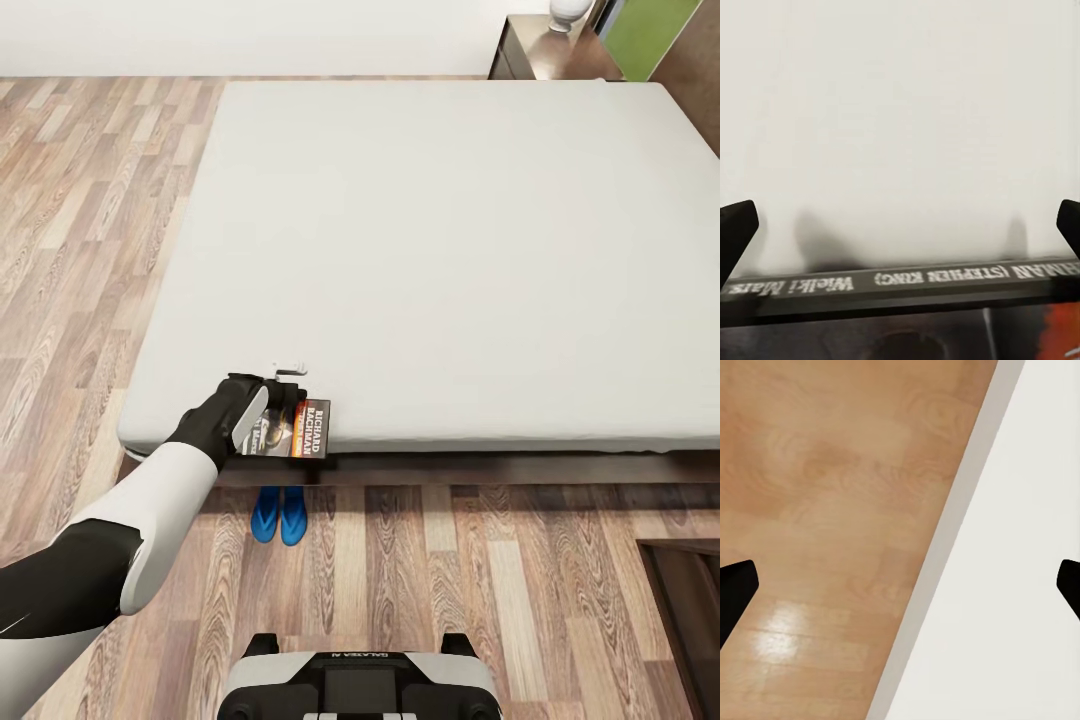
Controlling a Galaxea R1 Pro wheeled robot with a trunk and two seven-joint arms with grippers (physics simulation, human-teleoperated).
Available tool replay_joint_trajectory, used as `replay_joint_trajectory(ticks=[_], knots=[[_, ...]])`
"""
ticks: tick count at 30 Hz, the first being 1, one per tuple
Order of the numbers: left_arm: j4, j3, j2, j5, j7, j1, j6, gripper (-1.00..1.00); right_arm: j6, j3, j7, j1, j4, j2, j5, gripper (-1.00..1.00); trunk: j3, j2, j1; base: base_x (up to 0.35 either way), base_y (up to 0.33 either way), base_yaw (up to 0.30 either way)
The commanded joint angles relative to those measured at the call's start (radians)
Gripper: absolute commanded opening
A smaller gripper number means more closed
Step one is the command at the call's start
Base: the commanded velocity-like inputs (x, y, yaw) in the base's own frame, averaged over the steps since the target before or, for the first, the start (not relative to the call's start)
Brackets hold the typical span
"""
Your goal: In the bedroom, move the book from the bed onto either nightstand, and place the two sandals side by side next to the bed.
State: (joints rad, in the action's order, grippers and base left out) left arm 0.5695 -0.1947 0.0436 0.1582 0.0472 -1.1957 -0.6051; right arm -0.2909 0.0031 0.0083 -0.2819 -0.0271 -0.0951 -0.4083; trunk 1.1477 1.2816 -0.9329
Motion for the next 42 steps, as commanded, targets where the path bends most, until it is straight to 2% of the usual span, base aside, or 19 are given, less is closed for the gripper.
replay_joint_trajectory(ticks=[1, 15, 21, 31, 34, 35, 38, 42], knots=[[0.001, -0.004, -0.001, 0.009, 0.005, 0.0, -0.004, 1.0, -0.003, 0.0, 0.001, 0.0, 0.001, 0.0, -0.006, 1.0, 0.0, 0.0, 0.0, 0.0, 0.0, 0.0], [0.005, -0.002, 0.001, 0.009, 0.008, -0.014, 0.002, 1.0, -0.003, 0.0, 0.002, 0.0, 0.001, 0.0, -0.006, 1.0, 0.0, 0.0, 0.0, 0.0, 0.0, 0.0], [0.019, 0.002, -0.002, 0.01, 0.015, -0.054, 0.008, 1.0, -0.003, 0.0, 0.002, 0.0, 0.002, 0.001, -0.008, 1.0, 0.0, 0.0, 0.0, 0.0, 0.0, 0.0], [0.039, 0.005, -0.006, 0.009, 0.046, -0.14, 0.006, 1.0, -0.002, 0.0, 0.001, 0.0, 0.003, 0.001, -0.034, 1.0, 0.0, 0.0, 0.0, 0.0, 0.0, 0.0], [0.039, 0.006, -0.009, 0.008, 0.059, -0.181, 0.004, 1.0, -0.002, -0.001, 0.0, 0.0, 0.003, 0.002, -0.037, 1.0, 0.0, 0.0, 0.0, 0.0, 0.0, 0.0], [0.039, 0.006, -0.015, 0.008, 0.066, -0.21, 0.003, 1.0, -0.002, -0.001, 0.0, 0.0, 0.003, 0.002, -0.038, 1.0, 0.0, 0.0, 0.0, 0.0, 0.0, 0.0], [0.04, 0.006, -0.029, 0.007, 0.074, -0.235, 0.001, 1.0, -0.002, -0.001, 0.0, 0.0, 0.003, 0.002, -0.038, 1.0, 0.0, 0.0, 0.0, 0.0, 0.0, 0.0], [0.041, 0.006, -0.087, 0.005, 0.107, -0.273, -0.001, 1.0, 0.004, 0.0, -0.001, 0.0, 0.004, 0.002, -0.04, 1.0, 0.0, 0.0, 0.0, 0.0, 0.0, 0.0]])
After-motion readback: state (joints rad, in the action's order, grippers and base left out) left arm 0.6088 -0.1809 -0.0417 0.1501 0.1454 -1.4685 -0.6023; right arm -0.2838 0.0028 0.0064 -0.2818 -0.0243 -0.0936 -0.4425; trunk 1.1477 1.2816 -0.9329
